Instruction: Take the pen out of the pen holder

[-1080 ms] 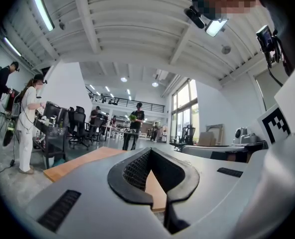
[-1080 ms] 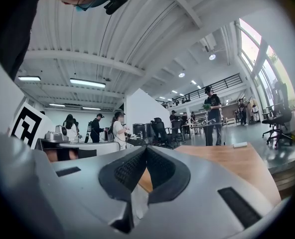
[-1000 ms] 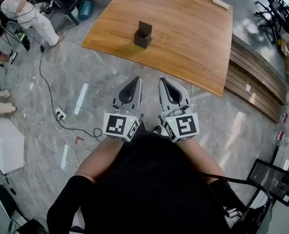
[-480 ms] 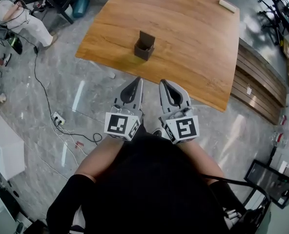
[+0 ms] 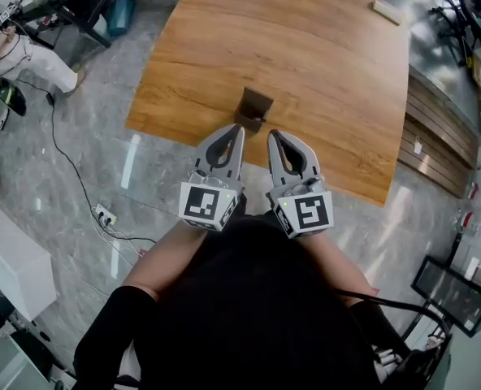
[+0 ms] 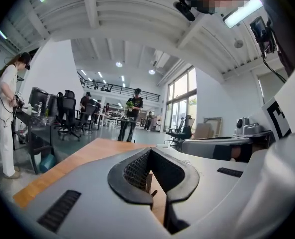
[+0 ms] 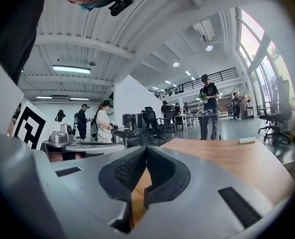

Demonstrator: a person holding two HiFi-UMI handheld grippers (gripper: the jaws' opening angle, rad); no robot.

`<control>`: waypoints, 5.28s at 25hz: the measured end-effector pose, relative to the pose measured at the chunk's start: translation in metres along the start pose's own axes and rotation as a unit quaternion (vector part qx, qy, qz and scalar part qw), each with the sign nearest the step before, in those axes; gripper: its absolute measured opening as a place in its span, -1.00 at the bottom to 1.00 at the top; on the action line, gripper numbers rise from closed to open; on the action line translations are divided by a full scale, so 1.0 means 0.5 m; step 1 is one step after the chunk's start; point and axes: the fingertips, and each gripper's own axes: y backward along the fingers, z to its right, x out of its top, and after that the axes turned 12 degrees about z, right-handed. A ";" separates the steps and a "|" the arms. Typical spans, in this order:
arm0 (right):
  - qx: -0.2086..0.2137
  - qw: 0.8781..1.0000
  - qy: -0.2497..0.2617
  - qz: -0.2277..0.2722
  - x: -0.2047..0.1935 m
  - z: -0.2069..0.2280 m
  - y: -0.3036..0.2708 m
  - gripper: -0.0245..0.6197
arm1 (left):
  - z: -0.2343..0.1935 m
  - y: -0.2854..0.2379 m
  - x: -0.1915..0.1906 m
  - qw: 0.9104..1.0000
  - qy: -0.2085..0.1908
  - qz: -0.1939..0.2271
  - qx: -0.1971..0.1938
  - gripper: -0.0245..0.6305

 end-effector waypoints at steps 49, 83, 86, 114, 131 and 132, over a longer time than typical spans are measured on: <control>0.032 0.981 -0.028 -0.189 -0.289 0.086 -0.109 -0.80 | -0.108 -0.099 -0.250 0.994 0.031 -0.105 0.024 -0.93; 0.055 0.989 0.003 -0.135 -0.057 0.090 -0.105 -0.80 | -0.102 -0.133 -0.137 0.995 -0.006 -0.089 0.036 -0.93; 0.057 0.988 0.002 -0.143 -0.074 0.089 -0.107 -0.80 | -0.102 -0.132 -0.141 0.995 -0.002 -0.091 0.039 -0.93; 0.098 0.958 0.034 -0.268 -0.360 0.065 -0.105 -0.80 | -0.131 -0.135 -0.193 0.993 0.011 -0.110 0.046 -0.93; 0.079 0.981 0.031 -0.174 -0.174 0.088 -0.117 -0.79 | -0.107 -0.160 -0.142 0.996 0.003 -0.084 0.026 -0.93; 0.076 0.984 0.031 -0.160 -0.148 0.092 -0.123 -0.79 | -0.105 -0.162 -0.134 0.996 0.001 -0.080 0.025 -0.93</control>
